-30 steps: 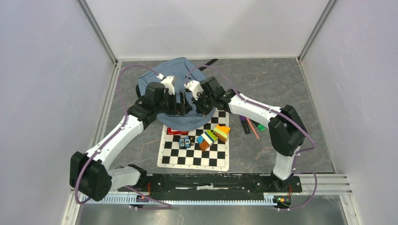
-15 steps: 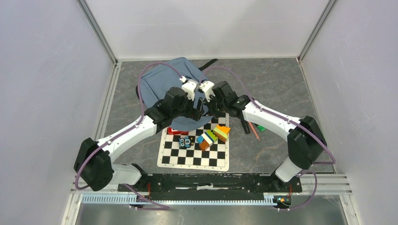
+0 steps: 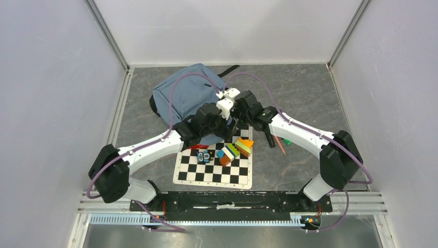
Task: Pack the student bag
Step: Zip the student bag at the center of the board.
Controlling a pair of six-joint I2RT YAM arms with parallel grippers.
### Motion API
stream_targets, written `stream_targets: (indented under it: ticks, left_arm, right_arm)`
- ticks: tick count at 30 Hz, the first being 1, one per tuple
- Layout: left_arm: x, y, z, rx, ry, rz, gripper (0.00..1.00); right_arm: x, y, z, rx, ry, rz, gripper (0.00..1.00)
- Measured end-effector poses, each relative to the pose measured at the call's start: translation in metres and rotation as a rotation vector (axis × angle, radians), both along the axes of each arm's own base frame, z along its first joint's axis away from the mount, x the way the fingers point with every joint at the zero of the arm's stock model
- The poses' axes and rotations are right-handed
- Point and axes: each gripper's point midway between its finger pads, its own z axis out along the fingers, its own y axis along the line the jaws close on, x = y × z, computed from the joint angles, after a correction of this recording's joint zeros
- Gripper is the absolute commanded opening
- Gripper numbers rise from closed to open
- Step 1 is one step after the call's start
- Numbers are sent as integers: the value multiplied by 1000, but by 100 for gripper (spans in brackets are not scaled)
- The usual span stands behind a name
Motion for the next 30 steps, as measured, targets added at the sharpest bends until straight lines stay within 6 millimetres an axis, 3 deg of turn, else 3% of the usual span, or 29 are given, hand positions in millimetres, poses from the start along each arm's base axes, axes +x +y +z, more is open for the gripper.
stream_targets:
  ticks: [4, 7, 9, 11, 16, 19, 21, 26, 30]
  left_arm:
    - [-11, -10, -17, 55, 9, -49, 81]
    - [-11, -10, -33, 98, 15, -48, 64]
    - [-8, -11, -35, 106, 6, -35, 60]
    - [-5, -12, -35, 105, -6, -25, 47]
    - [0, -11, -34, 116, -32, 9, 27]
    - [1, -7, -36, 129, -49, 36, 29]
    - [-2, -4, -40, 133, -55, 42, 41]
    - [-14, 26, -50, 143, -37, 105, 54]
    - [-18, 38, -51, 155, -39, 129, 57]
  right_arm:
    - [0, -2, 6, 10, -14, -15, 0]
    - [2, -1, 9, 24, -21, -26, 0]
    - [2, -3, 8, 25, -15, -36, 0]
    - [3, -4, 8, 30, -13, -44, 0]
    - [4, -5, 8, 37, -7, -58, 0]
    - [3, -5, 7, 39, -3, -62, 0]
    - [4, -6, 7, 49, 4, -72, 0]
    - [7, 0, 14, 122, 16, -68, 0]
    - [10, 5, 28, 191, 1, -57, 0]
